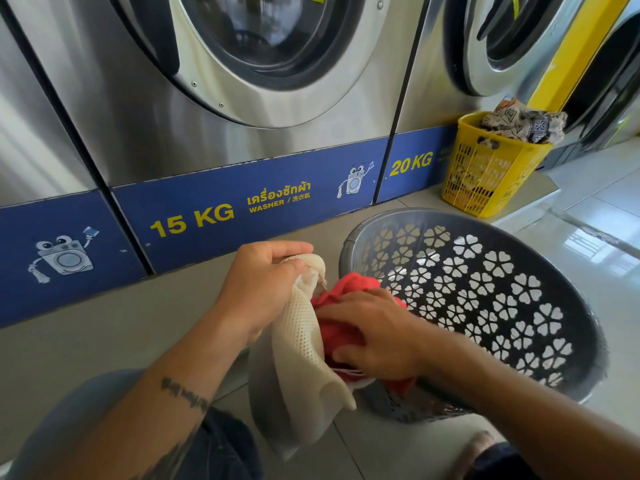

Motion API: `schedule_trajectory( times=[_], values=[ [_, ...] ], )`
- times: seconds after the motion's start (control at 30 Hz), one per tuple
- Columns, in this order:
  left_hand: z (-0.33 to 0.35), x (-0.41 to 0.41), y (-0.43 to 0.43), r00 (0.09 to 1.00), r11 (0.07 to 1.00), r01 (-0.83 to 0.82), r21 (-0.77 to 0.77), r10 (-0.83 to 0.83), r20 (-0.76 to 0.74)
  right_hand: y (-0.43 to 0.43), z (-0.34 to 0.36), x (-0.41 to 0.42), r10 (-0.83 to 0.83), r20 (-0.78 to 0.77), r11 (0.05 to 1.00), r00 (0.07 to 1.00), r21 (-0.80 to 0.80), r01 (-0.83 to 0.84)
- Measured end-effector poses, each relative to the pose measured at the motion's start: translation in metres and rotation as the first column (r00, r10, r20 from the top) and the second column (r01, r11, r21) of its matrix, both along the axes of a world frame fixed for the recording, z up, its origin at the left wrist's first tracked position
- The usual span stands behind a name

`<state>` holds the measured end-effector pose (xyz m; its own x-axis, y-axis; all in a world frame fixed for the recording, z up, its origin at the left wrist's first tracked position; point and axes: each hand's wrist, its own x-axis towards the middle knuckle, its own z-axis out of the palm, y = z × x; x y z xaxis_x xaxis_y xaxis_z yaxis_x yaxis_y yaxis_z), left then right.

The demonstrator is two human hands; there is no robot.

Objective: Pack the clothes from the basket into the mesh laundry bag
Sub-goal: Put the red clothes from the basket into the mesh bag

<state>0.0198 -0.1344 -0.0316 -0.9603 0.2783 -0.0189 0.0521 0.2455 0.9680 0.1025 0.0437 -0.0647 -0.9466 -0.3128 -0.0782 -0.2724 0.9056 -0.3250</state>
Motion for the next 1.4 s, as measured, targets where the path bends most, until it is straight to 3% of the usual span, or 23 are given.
schedule_trajectory(
  times=[0.07, 0.13, 0.23, 0.3, 0.53, 0.73, 0.8, 0.93, 1.07, 1.2, 1.3, 1.33, 1.4],
  values=[
    [0.000, -0.003, -0.004, 1.000, 1.000, -0.010, -0.009, 0.010, 0.003, 0.014, 0.011, 0.001, -0.061, -0.080, 0.979, 0.995, -0.198, 0.044],
    [0.000, -0.006, -0.007, 1.000, 1.000, -0.020, -0.010, 0.020, -0.002, 0.028, 0.015, 0.001, -0.139, -0.082, 0.970, 0.987, -0.210, 0.119],
    [-0.001, -0.005, -0.006, 1.000, 1.000, -0.006, -0.017, 0.006, -0.011, 0.040, 0.010, -0.001, -0.262, 0.235, 0.930, 0.936, -0.196, 0.309],
    [-0.003, -0.002, -0.004, 1.000, 1.000, 0.018, -0.025, -0.018, -0.011, 0.042, 0.003, -0.002, -0.252, 0.283, 0.899, 0.925, -0.284, 0.332],
    [-0.007, 0.000, -0.006, 0.996, 0.995, 0.078, -0.056, -0.075, 0.058, 0.019, 0.023, 0.003, -0.260, -0.042, 0.956, 0.965, -0.154, 0.251],
    [-0.017, 0.007, -0.020, 0.915, 0.980, 0.191, 0.050, -0.197, 0.353, -0.019, 0.041, 0.026, -0.142, -0.131, 0.990, 0.981, -0.029, 0.140],
    [-0.035, 0.006, -0.031, 0.910, 0.982, 0.182, 0.058, -0.191, 0.367, -0.030, 0.038, 0.031, -0.132, -0.130, 0.990, 0.983, 0.037, 0.137],
    [-0.083, 0.003, -0.052, 0.938, 0.974, 0.162, -0.159, -0.101, 0.333, -0.059, 0.016, 0.023, -0.100, -0.131, 0.976, 0.986, 0.180, 0.123],
    [-0.099, -0.005, -0.064, 0.949, 0.965, 0.111, -0.239, -0.032, 0.315, -0.094, -0.017, 0.012, -0.071, -0.108, 0.964, 0.992, 0.250, 0.097],
    [-0.097, -0.015, -0.069, 0.961, 0.942, 0.074, -0.326, 0.019, 0.275, -0.129, -0.053, 0.004, -0.183, -0.070, 0.982, 0.981, 0.021, 0.185],
    [-0.099, -0.017, -0.074, 0.975, 0.915, 0.050, -0.401, 0.043, 0.220, -0.130, -0.106, 0.005, -0.247, 0.074, 0.937, 0.966, -0.235, 0.257],
    [-0.099, -0.018, -0.076, 0.977, 0.907, 0.046, -0.419, 0.046, 0.207, -0.125, -0.128, 0.007, -0.215, 0.145, 0.943, 0.966, -0.225, 0.244],
    [-0.099, -0.015, -0.078, 0.981, 0.885, 0.078, -0.458, 0.013, 0.192, -0.113, -0.164, 0.015, -0.164, 0.270, 0.983, 0.949, -0.030, 0.179]
  ],
)
